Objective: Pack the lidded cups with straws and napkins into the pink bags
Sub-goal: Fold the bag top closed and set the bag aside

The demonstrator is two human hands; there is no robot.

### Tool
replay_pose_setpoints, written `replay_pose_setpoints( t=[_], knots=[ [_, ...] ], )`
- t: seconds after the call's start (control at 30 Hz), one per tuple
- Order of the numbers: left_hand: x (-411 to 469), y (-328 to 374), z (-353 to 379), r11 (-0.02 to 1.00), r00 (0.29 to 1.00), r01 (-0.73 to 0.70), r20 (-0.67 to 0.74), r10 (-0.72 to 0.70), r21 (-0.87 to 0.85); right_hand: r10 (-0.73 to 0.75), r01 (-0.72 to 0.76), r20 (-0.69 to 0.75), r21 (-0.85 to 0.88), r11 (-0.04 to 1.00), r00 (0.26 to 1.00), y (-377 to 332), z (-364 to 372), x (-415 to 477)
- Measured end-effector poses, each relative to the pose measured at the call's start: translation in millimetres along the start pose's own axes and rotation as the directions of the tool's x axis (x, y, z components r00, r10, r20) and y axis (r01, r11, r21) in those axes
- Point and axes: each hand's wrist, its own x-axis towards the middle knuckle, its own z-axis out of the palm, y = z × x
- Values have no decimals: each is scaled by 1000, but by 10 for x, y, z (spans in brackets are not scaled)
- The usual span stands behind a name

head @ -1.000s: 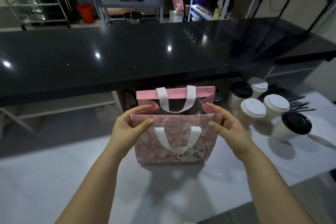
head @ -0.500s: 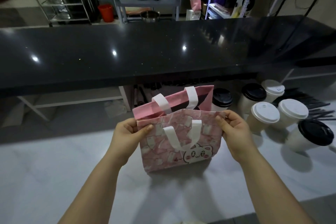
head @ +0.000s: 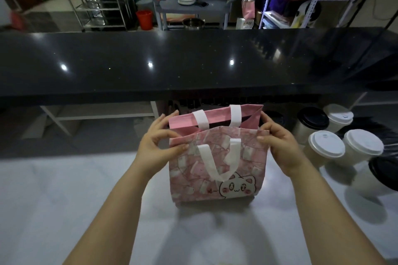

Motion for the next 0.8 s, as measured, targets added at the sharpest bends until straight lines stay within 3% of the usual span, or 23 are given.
replay_pose_setpoints(
  t=[0.13, 0.27, 0.4, 0.47, 0.63, 0.73, 0.8],
  knots=[
    [2, 32, 86, 986, 996, 43, -71, -55, -163, 11, 3, -116, 117, 993, 993, 50, 113, 72],
    [-83, -37, 162, 969, 982, -9, -185, -38, -247, -59, 85, -282, 81, 993, 958, 109, 171, -4],
    [-112, -52, 201, 962, 955, -39, -293, -43, -270, -122, 120, -233, -23, 993, 965, 57, 175, -45],
    [-107, -49, 213, 956, 942, -41, -330, -60, -290, -153, 120, -165, -191, 974, 974, -11, 140, -54],
    [-69, -11, 184, 984, 966, -63, -258, 17, -170, -250, 246, 85, -635, 732, 965, -279, 250, -10],
    [-59, 34, 209, 992, 968, -84, -243, 58, -95, -385, 250, 86, -882, 400, 919, -293, 483, -25],
    [-69, 43, 212, 994, 971, -79, -234, 58, -80, -480, 195, 14, -924, 329, 877, -259, 625, -59]
  ],
)
